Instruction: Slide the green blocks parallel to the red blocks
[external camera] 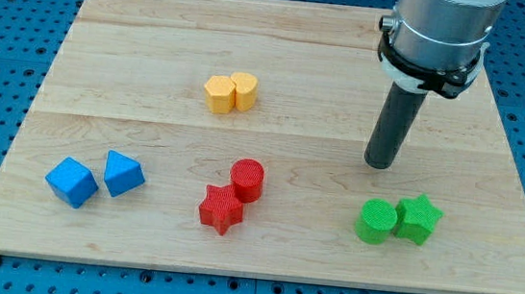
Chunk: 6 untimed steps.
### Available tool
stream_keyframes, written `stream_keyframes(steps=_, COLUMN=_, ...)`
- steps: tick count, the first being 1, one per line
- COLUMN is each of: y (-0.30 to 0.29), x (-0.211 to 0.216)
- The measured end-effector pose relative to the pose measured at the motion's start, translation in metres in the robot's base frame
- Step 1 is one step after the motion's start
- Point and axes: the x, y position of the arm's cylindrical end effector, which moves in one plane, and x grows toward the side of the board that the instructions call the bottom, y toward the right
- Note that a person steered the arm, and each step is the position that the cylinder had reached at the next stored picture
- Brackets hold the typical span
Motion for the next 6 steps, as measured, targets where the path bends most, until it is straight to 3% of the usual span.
stream_keyframes(steps=5, y=-0.011, x=0.0)
stream_keyframes(steps=6, y=-0.118, x=0.001)
